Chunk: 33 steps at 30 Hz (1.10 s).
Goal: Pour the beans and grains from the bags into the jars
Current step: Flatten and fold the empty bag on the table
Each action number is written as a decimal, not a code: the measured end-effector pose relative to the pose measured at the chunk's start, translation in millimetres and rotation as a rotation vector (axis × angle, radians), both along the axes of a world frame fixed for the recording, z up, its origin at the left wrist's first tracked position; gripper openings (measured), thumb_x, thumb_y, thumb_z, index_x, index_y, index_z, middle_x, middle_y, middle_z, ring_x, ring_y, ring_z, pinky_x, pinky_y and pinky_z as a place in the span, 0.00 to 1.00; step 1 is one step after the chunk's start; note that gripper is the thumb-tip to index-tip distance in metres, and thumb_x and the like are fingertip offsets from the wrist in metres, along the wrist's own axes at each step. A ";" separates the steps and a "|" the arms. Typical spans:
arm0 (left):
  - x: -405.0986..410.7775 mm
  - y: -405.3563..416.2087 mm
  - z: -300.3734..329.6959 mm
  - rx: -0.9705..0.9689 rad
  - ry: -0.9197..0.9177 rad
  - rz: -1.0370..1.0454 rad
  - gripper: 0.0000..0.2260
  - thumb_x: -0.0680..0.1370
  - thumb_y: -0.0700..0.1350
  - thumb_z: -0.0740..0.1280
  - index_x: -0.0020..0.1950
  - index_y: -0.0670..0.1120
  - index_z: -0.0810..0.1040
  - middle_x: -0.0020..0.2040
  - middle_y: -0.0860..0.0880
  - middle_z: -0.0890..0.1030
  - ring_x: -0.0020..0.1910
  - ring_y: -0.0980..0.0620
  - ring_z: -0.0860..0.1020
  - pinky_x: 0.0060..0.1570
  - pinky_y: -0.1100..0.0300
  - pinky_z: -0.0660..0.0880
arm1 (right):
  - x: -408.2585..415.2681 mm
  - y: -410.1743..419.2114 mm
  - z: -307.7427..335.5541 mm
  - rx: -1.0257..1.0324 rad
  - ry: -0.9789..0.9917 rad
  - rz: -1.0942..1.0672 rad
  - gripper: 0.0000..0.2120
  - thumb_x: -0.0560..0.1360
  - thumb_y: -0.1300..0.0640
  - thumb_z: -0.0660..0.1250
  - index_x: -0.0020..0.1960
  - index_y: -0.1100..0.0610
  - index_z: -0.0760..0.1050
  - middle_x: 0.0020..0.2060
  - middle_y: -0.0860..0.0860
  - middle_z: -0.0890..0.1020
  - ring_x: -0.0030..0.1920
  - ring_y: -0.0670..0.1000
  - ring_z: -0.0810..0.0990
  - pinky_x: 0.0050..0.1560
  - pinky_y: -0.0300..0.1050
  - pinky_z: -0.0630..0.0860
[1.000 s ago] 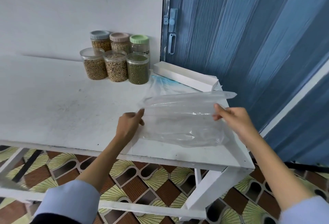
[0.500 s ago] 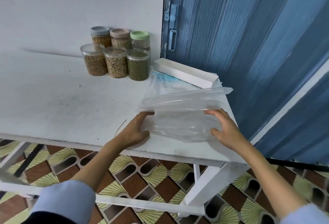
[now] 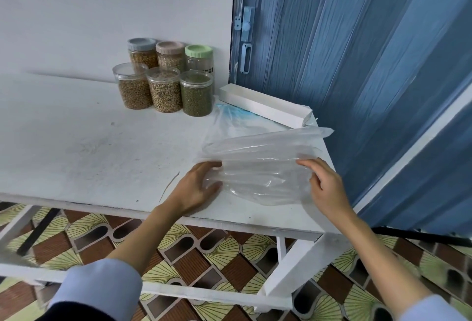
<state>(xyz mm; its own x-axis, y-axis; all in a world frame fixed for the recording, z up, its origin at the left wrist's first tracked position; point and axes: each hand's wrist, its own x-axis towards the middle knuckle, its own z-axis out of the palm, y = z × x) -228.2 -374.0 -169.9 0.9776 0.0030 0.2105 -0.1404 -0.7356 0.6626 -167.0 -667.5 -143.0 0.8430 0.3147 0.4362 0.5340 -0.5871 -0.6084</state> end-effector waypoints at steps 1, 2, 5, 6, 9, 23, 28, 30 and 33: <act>-0.6 0.8 0.4 -0.019 0.040 -0.046 0.30 0.72 0.63 0.59 0.69 0.49 0.69 0.67 0.53 0.70 0.64 0.54 0.70 0.63 0.59 0.65 | 0.0 0.6 0.2 0.004 0.000 -0.011 0.23 0.74 0.78 0.53 0.60 0.62 0.76 0.57 0.50 0.76 0.59 0.44 0.73 0.63 0.28 0.65; -1.0 0.2 0.2 -0.044 0.071 -0.069 0.33 0.70 0.66 0.56 0.70 0.50 0.68 0.67 0.54 0.69 0.64 0.56 0.68 0.62 0.60 0.64 | 0.0 1.5 0.6 0.010 -0.004 -0.021 0.23 0.73 0.78 0.53 0.60 0.63 0.77 0.57 0.50 0.76 0.59 0.44 0.73 0.63 0.28 0.65; 0.2 -1.5 -2.8 -0.123 0.073 -0.035 0.28 0.74 0.60 0.53 0.70 0.48 0.69 0.68 0.50 0.71 0.67 0.53 0.69 0.64 0.61 0.63 | 1.0 3.8 1.9 0.029 -0.029 -0.044 0.24 0.72 0.79 0.52 0.59 0.64 0.77 0.55 0.50 0.76 0.56 0.40 0.72 0.61 0.24 0.64; 0.4 -2.0 -3.1 -0.128 0.065 -0.015 0.24 0.76 0.54 0.53 0.69 0.47 0.69 0.68 0.48 0.72 0.67 0.51 0.69 0.65 0.62 0.63 | 1.0 4.9 2.2 0.033 -0.032 -0.048 0.23 0.72 0.80 0.52 0.58 0.64 0.77 0.55 0.50 0.76 0.56 0.39 0.72 0.61 0.24 0.64; 2.8 -7.0 -1.4 -0.106 0.025 0.049 0.17 0.79 0.40 0.56 0.68 0.45 0.71 0.67 0.47 0.73 0.67 0.50 0.70 0.64 0.62 0.63 | 0.6 9.4 1.4 0.035 -0.054 -0.069 0.22 0.72 0.79 0.54 0.58 0.64 0.77 0.54 0.50 0.77 0.55 0.40 0.73 0.59 0.24 0.66; 10.6 2.5 -1.6 -0.054 -0.054 0.242 0.21 0.73 0.33 0.66 0.65 0.40 0.72 0.63 0.42 0.74 0.60 0.44 0.73 0.59 0.54 0.73 | 6.7 -2.5 5.7 -0.093 -0.022 -0.398 0.16 0.71 0.68 0.65 0.59 0.61 0.76 0.62 0.52 0.75 0.63 0.56 0.70 0.50 0.49 0.72; 11.6 2.4 8.4 -0.039 -0.027 0.468 0.10 0.77 0.47 0.64 0.41 0.41 0.72 0.40 0.47 0.73 0.43 0.46 0.72 0.37 0.57 0.66 | 4.2 -2.2 14.3 0.042 0.070 -0.544 0.14 0.74 0.54 0.67 0.32 0.59 0.71 0.30 0.52 0.75 0.35 0.55 0.73 0.35 0.46 0.67; 8.2 0.3 10.1 -0.061 -0.040 0.461 0.23 0.77 0.58 0.59 0.34 0.40 0.70 0.35 0.47 0.73 0.38 0.45 0.72 0.32 0.55 0.65 | 4.0 -1.0 18.3 0.166 0.131 -0.547 0.24 0.75 0.48 0.66 0.27 0.61 0.66 0.24 0.54 0.72 0.30 0.55 0.70 0.34 0.46 0.65; 1.0 -7.7 9.0 -0.360 -0.138 0.307 0.29 0.74 0.65 0.49 0.35 0.45 0.77 0.39 0.47 0.80 0.42 0.50 0.76 0.44 0.56 0.70 | 4.0 0.1 22.6 0.458 0.284 -0.289 0.15 0.73 0.52 0.70 0.32 0.60 0.78 0.30 0.48 0.82 0.36 0.46 0.78 0.45 0.46 0.72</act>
<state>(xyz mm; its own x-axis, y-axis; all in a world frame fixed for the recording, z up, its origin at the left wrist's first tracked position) -227.2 -381.8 -160.9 0.8832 0.3826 0.2713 -0.0580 -0.4849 0.8726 -163.0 -667.5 -120.4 0.9695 -0.1109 0.2184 0.1716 -0.3290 -0.9286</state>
